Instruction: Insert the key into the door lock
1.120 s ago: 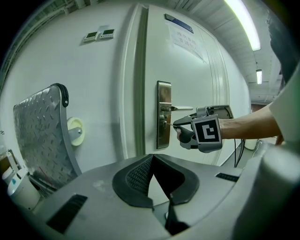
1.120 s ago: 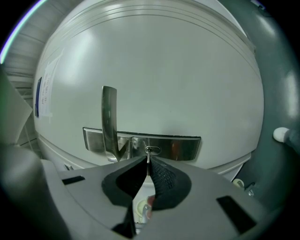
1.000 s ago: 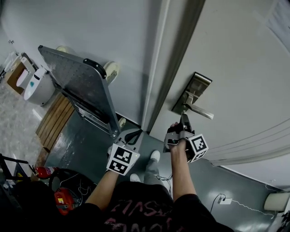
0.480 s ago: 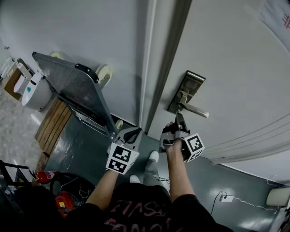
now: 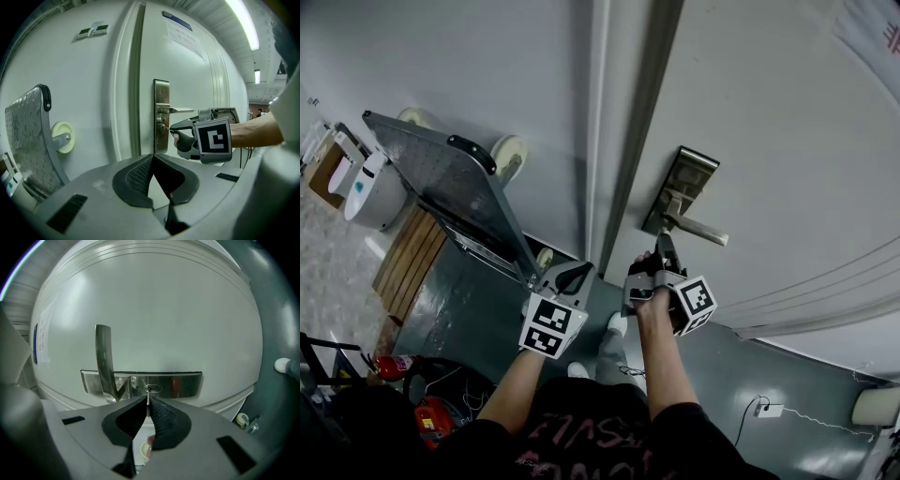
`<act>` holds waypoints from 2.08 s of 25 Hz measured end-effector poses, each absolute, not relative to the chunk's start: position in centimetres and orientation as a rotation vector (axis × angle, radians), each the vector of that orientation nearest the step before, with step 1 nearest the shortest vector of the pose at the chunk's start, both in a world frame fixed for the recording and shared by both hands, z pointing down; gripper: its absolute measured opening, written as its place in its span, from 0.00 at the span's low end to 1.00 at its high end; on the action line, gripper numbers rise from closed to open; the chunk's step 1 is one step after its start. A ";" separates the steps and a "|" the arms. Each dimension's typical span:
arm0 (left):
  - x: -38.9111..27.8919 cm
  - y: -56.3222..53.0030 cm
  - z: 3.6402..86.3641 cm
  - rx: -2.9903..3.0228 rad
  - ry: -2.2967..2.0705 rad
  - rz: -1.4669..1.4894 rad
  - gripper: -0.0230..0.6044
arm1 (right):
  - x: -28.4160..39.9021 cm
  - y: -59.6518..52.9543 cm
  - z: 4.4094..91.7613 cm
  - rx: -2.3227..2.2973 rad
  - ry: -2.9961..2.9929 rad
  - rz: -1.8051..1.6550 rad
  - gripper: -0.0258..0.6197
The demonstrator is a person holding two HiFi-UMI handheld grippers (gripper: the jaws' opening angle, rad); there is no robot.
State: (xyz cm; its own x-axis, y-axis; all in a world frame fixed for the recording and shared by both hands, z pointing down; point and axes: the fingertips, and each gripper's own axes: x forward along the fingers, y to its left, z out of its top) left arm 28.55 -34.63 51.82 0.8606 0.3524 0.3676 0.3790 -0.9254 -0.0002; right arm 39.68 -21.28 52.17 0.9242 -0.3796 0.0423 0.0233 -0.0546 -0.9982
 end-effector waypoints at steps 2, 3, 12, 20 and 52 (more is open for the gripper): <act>28.8 -34.5 51.9 -2.961 -0.583 -0.567 0.06 | 39.7 -21.3 52.2 -1.612 0.292 -0.338 0.16; 28.9 -34.5 51.9 -2.961 -0.583 -0.569 0.06 | 39.7 -21.3 52.2 -1.616 0.298 -0.338 0.16; 30.3 -34.0 51.9 -2.960 -0.588 -0.571 0.05 | 40.4 -21.6 52.4 -1.610 0.309 -0.354 0.16; 31.4 -33.5 51.8 -2.954 -0.604 -0.572 0.06 | 41.1 -21.8 52.4 -1.617 0.323 -0.349 0.16; 31.2 -34.1 52.6 -2.954 -0.577 -0.589 0.06 | 42.3 -21.8 52.5 -1.602 0.339 -0.319 0.16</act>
State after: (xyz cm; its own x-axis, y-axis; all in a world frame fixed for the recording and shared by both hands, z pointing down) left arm 31.21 -34.09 52.56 0.8554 0.3479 0.3838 0.3766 -0.9264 0.0004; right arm 42.29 -21.77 52.48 0.9146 -0.4043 -0.0013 -0.0241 -0.0514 -0.9984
